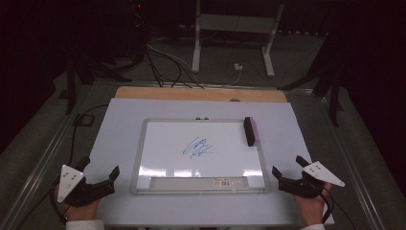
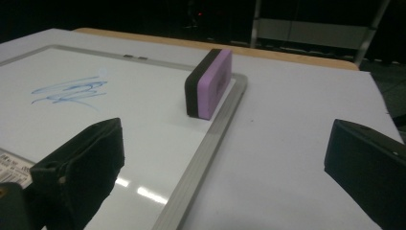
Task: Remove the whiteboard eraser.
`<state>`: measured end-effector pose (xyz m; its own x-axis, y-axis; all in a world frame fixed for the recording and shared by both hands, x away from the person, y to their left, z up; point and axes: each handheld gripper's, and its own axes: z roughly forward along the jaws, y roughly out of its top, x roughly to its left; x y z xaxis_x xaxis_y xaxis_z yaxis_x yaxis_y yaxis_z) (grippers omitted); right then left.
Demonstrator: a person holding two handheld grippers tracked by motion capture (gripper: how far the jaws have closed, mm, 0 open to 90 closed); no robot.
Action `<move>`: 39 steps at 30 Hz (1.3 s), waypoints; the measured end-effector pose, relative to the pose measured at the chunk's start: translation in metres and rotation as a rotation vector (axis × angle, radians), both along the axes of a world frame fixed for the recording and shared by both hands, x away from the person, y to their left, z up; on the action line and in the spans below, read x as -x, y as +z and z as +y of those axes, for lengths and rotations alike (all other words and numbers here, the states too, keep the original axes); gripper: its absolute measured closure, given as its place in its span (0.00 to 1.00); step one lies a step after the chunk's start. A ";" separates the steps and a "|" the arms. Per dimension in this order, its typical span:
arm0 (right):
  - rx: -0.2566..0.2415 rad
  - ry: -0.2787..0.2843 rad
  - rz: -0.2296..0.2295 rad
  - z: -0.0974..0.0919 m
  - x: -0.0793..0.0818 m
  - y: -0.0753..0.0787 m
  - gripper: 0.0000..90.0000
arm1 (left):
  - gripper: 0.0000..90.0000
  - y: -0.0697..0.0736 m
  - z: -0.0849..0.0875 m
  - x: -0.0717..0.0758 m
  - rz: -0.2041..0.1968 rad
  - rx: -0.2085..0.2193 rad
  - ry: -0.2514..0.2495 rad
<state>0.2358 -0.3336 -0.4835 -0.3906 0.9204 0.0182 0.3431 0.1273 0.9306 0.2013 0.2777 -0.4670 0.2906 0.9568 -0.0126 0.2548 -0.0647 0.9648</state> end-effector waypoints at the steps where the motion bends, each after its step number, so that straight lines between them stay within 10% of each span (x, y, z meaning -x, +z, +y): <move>1: 0.009 0.006 0.003 0.001 0.000 -0.001 0.00 | 0.01 0.000 0.000 -0.001 0.002 0.001 -0.002; 21: 0.012 0.003 -0.025 0.002 0.000 0.027 0.00 | 0.01 -0.005 -0.001 -0.003 0.009 -0.018 0.037; 39: 0.052 0.070 0.037 0.018 -0.033 0.048 0.00 | 0.01 -0.009 -0.002 -0.007 0.022 -0.042 0.038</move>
